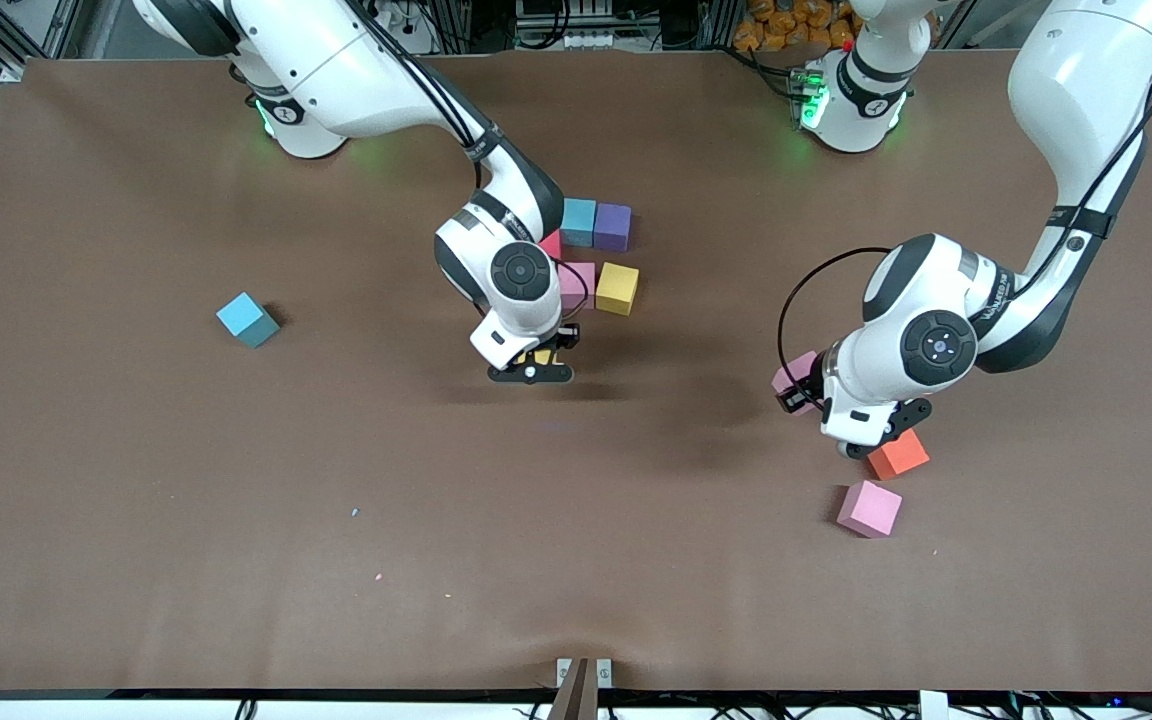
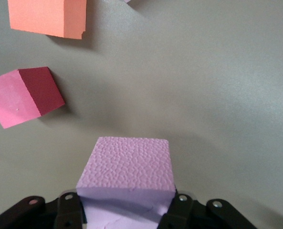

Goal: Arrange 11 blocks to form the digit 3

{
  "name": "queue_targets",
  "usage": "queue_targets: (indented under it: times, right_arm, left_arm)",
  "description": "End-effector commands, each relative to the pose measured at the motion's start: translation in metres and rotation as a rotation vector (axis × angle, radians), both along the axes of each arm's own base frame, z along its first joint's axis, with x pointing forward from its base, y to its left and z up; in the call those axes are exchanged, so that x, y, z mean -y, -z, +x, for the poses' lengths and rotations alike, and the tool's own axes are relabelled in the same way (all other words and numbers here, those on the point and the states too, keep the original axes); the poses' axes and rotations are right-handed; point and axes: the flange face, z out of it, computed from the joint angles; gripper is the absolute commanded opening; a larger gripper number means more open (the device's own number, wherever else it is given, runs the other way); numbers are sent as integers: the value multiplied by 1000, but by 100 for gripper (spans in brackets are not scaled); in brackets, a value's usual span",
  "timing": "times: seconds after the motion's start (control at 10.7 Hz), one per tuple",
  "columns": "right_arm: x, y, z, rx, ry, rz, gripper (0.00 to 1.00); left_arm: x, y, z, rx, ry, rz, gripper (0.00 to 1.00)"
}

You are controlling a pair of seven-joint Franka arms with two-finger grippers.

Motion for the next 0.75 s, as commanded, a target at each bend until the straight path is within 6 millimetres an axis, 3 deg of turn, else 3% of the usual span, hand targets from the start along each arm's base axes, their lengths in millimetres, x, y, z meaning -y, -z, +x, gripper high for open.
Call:
queue_targets:
  times: [0.0,0.65]
  right_arm:
    - [6,12,-12,-15,-3,-43,14]
    - [7,13,-17,-15,-3,-41,15]
  left_arm:
    - [9,-6,-1,-13,-29,-3,6]
    - [20,-10,0,-4,-56,-2,3]
